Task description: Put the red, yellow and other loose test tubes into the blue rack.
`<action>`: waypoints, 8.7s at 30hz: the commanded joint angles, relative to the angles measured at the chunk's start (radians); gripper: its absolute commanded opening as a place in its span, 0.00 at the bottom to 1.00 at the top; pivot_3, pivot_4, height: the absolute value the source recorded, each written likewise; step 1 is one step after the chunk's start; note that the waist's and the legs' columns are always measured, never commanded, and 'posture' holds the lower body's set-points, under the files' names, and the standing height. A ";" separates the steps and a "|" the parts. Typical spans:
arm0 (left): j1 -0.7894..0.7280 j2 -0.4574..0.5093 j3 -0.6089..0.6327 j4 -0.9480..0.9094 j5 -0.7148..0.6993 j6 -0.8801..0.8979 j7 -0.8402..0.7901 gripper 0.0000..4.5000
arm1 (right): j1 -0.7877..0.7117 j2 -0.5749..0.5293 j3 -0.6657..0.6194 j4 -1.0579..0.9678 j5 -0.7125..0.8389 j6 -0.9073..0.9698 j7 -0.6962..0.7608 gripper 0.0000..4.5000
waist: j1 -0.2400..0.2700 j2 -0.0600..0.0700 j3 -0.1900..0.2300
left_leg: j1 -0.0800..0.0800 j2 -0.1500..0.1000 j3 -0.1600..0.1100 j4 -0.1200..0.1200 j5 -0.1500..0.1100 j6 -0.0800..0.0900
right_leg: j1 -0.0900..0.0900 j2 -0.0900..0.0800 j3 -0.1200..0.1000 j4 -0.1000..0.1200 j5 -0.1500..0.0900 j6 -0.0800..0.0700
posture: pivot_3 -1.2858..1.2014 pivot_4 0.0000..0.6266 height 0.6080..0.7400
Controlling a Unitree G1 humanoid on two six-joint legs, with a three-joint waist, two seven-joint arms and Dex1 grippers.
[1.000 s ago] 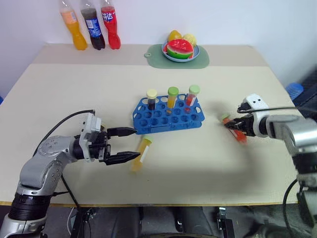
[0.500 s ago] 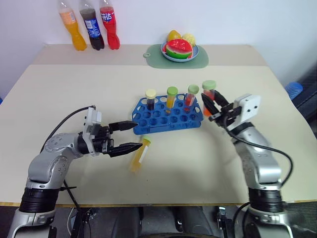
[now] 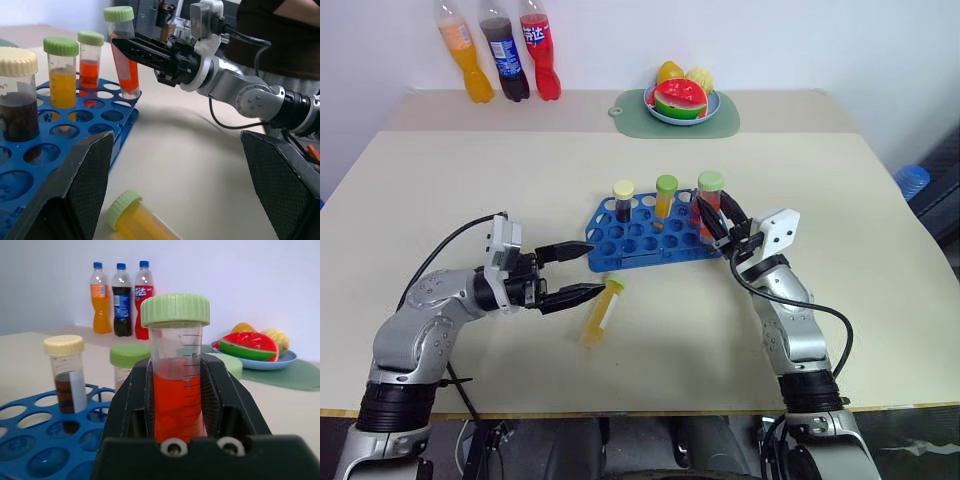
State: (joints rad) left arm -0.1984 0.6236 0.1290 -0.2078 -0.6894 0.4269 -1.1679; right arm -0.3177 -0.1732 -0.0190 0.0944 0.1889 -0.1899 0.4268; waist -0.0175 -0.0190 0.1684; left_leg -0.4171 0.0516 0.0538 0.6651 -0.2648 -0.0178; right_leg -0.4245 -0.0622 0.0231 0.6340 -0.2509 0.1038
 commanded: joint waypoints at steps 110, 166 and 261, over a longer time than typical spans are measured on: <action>-1.017 0.086 -0.830 0.577 -0.944 1.188 1.323 0.16 | 0.619 -0.604 -0.150 -0.740 0.245 0.402 0.532 0.71 | 0.029 -0.007 0.006 | 0.008 -0.003 -0.003 0.000 0.000 0.000 | 0.012 -0.002 -0.001 -0.004 -0.003 -0.003 | 0.52 0.24 1.00; -0.496 -0.481 -0.315 0.710 0.402 -0.471 0.216 0.27 | 0.433 -0.390 -0.114 -0.697 0.262 0.379 0.271 0.71 | 0.030 -0.007 0.007 | 0.009 -0.003 -0.004 0.001 0.001 -0.001 | 0.015 -0.001 -0.001 -0.005 -0.003 -0.003 | 0.52 0.24 1.00; -0.382 -0.295 -0.193 0.502 0.291 -0.365 0.142 0.26 | 0.527 -0.365 -0.132 -0.631 0.219 0.303 0.256 0.71 | 0.030 -0.006 0.007 | 0.010 -0.003 -0.004 0.001 0.001 -0.002 | 0.015 -0.001 -0.001 -0.003 -0.003 -0.002 | 0.52 0.24 1.00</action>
State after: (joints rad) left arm -0.5827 0.3328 -0.0463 0.2612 -0.4417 0.1051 -1.0226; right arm 0.1975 -0.5311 -0.1191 -0.4842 0.4050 0.1239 0.6908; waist 0.0122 -0.0253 0.1753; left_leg -0.4074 0.0487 0.0498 0.6662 -0.2640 -0.0195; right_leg -0.4090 -0.0627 0.0218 0.6307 -0.2542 0.1018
